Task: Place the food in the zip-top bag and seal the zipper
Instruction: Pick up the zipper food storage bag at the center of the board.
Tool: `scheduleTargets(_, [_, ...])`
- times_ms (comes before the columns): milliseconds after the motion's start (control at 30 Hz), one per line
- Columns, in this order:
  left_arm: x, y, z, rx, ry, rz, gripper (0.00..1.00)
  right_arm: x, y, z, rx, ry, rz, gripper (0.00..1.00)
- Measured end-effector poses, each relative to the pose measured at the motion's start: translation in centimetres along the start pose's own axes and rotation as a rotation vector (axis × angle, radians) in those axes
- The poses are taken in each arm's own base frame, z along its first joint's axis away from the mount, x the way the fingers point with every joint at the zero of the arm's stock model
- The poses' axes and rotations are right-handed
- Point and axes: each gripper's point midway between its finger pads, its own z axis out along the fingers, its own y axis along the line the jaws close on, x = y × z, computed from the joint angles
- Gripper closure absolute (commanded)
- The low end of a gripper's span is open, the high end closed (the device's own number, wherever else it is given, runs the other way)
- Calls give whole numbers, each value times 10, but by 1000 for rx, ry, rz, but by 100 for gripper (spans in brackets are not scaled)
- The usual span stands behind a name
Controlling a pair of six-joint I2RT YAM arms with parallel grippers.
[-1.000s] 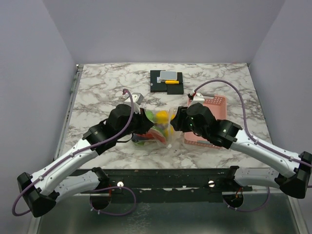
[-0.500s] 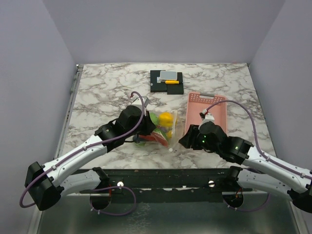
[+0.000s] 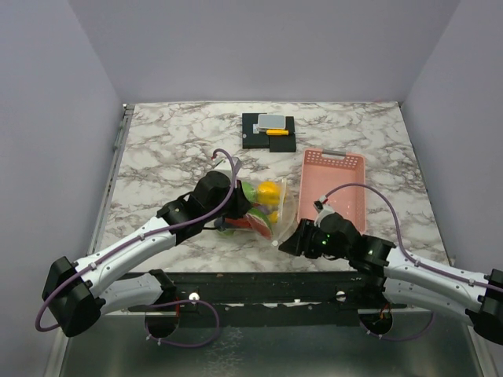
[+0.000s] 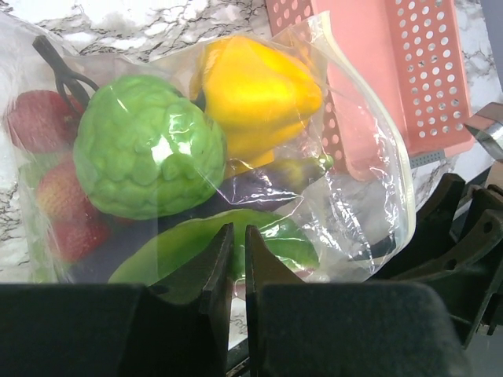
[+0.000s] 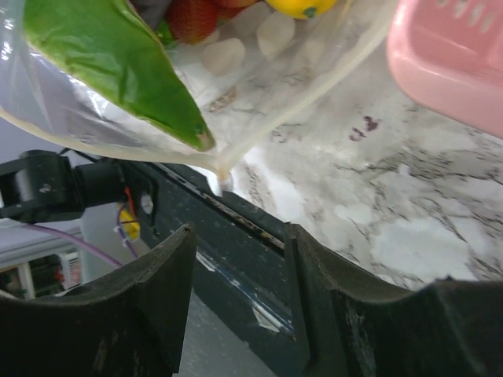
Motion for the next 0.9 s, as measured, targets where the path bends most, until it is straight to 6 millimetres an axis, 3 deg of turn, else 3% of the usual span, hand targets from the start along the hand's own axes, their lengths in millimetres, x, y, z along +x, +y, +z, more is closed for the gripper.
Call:
scheduleTargets(333, [-1,0,0,8,0,-4,89,-10,29,24,-118,-37,58,46])
scheduleTargets(533, [-2,0,0,8,0,-8,89,-9,28,34,-114,-35,74,48])
scheduleTargets(667, [-2,1,0,10,0,-9,89,-10,27,36,-116,-47,82,55])
scheduleTargets(900, [-3,-4,-4,32,-1,-10,89,-9,25,39,-123,-57,96,83])
